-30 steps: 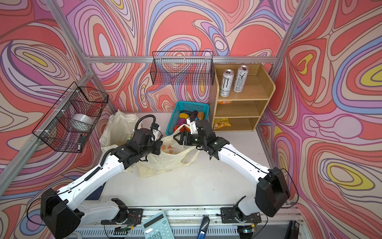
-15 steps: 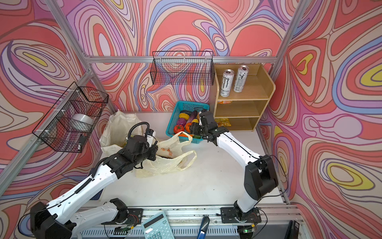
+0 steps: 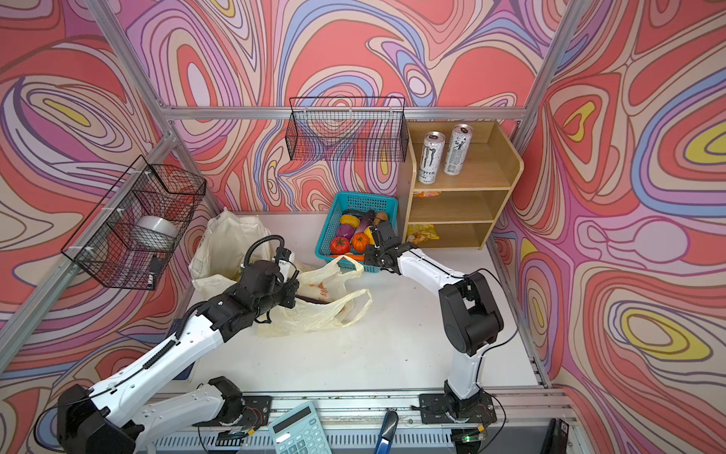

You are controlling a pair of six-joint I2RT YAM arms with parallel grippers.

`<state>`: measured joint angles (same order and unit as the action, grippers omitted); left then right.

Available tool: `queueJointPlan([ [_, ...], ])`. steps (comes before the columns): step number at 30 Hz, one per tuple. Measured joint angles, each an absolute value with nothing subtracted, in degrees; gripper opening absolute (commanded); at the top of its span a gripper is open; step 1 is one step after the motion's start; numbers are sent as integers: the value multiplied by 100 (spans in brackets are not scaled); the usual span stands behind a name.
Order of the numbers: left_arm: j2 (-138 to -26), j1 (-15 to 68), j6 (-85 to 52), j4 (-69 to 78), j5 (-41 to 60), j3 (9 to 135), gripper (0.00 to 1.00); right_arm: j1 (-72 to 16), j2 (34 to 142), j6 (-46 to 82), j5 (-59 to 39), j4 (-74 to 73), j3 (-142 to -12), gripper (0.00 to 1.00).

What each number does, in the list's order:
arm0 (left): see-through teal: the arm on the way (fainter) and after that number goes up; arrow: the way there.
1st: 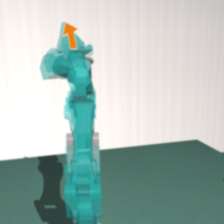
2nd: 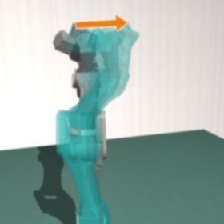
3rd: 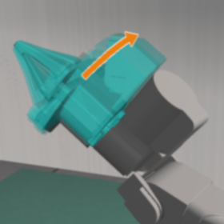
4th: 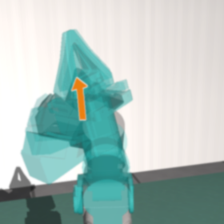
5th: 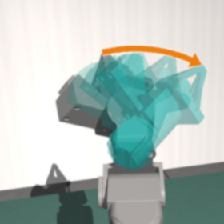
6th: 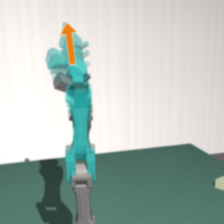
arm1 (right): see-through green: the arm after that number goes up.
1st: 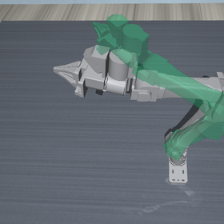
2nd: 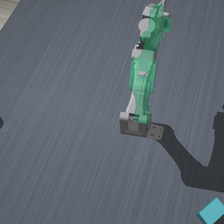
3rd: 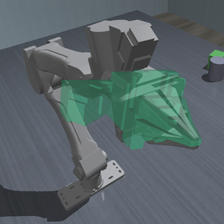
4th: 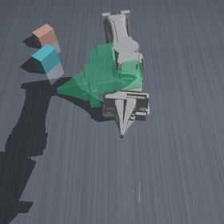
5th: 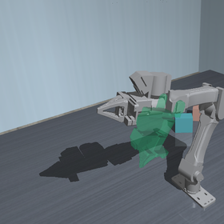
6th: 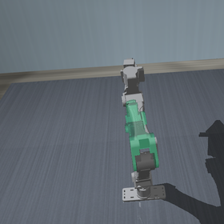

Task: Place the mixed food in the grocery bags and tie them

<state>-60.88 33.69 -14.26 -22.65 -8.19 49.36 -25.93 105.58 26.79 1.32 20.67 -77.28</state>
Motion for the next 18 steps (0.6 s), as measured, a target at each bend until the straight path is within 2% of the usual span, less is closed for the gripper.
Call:
queueJointPlan([
  [1, -6095, 3369, -1435, -2268, -816, 4936, 0, -2593, 10582, 2672, 128, 2036, -7728, 33],
  [2, -6101, 3369, -1444, -2265, -816, 4936, 0, -2593, 10613, 2694, 119, 2012, -7728, 20],
  [4, -6125, 3369, -1468, -2265, -814, 4936, 0, -2585, 10676, 2696, 102, 1968, -7728, 0],
  [18, -6239, 3369, -1525, -2265, -788, 4941, 0, -2029, 10523, 2696, -130, 1894, -7885, 0],
])
